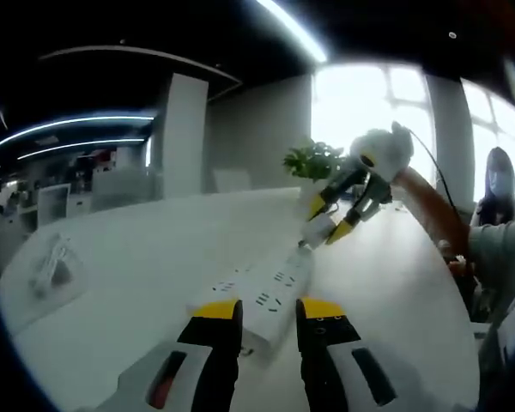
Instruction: Straighten the power strip on the desk, plug the charger into it
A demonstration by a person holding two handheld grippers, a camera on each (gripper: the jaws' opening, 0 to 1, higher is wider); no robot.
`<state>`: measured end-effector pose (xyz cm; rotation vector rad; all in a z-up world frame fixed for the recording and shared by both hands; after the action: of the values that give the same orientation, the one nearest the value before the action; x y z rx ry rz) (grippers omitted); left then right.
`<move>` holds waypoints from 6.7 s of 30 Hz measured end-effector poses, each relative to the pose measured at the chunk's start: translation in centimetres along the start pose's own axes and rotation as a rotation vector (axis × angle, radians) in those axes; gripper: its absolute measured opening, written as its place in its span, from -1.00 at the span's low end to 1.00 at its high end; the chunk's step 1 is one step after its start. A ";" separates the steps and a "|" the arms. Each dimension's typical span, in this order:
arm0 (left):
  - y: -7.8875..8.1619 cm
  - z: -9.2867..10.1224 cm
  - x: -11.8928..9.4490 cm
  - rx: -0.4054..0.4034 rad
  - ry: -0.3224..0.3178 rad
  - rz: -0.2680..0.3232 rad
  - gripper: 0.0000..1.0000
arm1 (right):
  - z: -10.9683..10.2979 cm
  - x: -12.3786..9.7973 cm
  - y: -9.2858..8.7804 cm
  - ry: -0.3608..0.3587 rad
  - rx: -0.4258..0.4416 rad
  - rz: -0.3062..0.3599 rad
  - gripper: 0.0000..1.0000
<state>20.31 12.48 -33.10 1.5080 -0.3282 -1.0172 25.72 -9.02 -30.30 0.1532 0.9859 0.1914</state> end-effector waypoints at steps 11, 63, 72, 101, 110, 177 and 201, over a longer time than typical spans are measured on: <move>0.3 0.1 0.0 -0.001 -0.007 0.007 -0.49 | 0.1 -0.2 -0.2 0.017 -0.050 -0.078 -0.50; 0.0 0.5 0.1 0.005 -0.016 -0.008 -0.49 | 0.4 0.4 1.9 -0.012 -0.347 -0.330 -0.49; 0.1 0.5 0.1 0.006 -0.015 -0.009 -0.49 | 0.4 0.5 2.7 0.012 -0.352 -0.310 -0.49; 0.0 0.1 0.2 -0.003 -0.005 -0.016 -0.50 | 0.9 1.5 3.0 0.065 -0.349 -0.222 -0.49; -0.2 0.3 0.3 0.002 -0.008 -0.023 -0.49 | 1.2 2.1 3.7 0.140 -0.397 -0.266 -0.49; -0.1 1.5 0.8 0.002 -0.045 -0.021 -0.50 | 0.5 4.2 3.5 0.375 -0.190 -0.155 -0.44; -0.8 0.9 1.0 -0.004 -0.029 -0.044 -0.50 | 1.0 2.7 3.8 0.192 -0.299 -0.071 -0.45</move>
<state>19.91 11.32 -34.11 1.5042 -0.3147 -1.0740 27.66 -4.80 -31.13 -0.1767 1.1391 0.2895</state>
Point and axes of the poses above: the point that each gripper's makers call its tool centre point, and the gripper's own axes: x roughly forward along the fingers, z roughly to its right, y roughly out of its top, the point moved 4 cm from there along -x, roughly backward along the fingers, and after that the axes turned 8 degrees about -z, right-handed, at the moved point
